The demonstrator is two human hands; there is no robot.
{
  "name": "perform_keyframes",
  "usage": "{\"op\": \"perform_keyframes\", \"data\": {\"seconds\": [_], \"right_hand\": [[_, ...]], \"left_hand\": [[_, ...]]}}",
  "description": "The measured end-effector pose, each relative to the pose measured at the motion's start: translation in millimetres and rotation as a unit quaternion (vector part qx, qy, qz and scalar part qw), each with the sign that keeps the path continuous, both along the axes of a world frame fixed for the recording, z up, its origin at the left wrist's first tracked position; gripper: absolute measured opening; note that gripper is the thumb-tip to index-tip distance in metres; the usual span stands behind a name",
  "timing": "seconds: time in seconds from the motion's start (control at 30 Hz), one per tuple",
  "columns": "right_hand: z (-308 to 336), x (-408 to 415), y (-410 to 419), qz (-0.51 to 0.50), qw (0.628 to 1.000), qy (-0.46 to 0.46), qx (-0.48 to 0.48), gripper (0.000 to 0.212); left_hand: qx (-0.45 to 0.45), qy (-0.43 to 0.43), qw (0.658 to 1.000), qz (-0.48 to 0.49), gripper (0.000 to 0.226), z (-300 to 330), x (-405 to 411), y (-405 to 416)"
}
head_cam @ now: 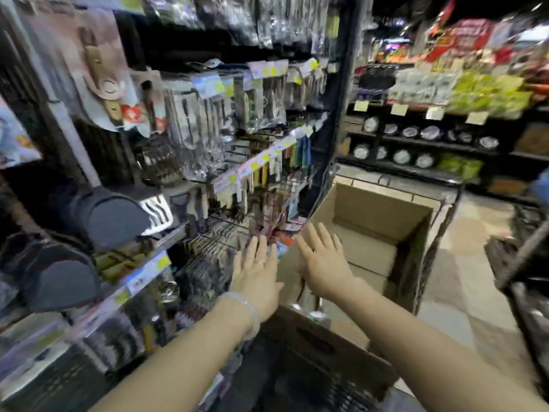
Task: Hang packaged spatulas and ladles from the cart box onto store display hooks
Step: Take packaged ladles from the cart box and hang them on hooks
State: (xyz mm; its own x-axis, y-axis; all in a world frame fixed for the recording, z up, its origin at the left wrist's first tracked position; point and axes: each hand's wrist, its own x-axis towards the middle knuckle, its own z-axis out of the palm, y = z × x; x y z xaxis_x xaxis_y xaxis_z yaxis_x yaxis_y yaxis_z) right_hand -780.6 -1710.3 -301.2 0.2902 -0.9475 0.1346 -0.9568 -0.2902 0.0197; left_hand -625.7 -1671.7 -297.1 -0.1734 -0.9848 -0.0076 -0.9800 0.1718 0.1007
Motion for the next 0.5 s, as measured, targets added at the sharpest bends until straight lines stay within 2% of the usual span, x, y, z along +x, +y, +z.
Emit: {"op": "perform_keyframes", "data": {"seconds": [0.27,0.5], "right_hand": [[-41.7,-104.1,-53.4,-0.109,0.989,-0.040,0.091,0.058],[-93.7,-132.2,-82.1,-0.157,0.963,-0.084,0.200,0.059]], "left_hand": [[0.112,0.016,0.993,-0.025,0.068,-47.9,-71.8,-71.4],[0.197,0.063,0.978,-0.011,0.066,-95.6,-102.5,-112.1]]}}
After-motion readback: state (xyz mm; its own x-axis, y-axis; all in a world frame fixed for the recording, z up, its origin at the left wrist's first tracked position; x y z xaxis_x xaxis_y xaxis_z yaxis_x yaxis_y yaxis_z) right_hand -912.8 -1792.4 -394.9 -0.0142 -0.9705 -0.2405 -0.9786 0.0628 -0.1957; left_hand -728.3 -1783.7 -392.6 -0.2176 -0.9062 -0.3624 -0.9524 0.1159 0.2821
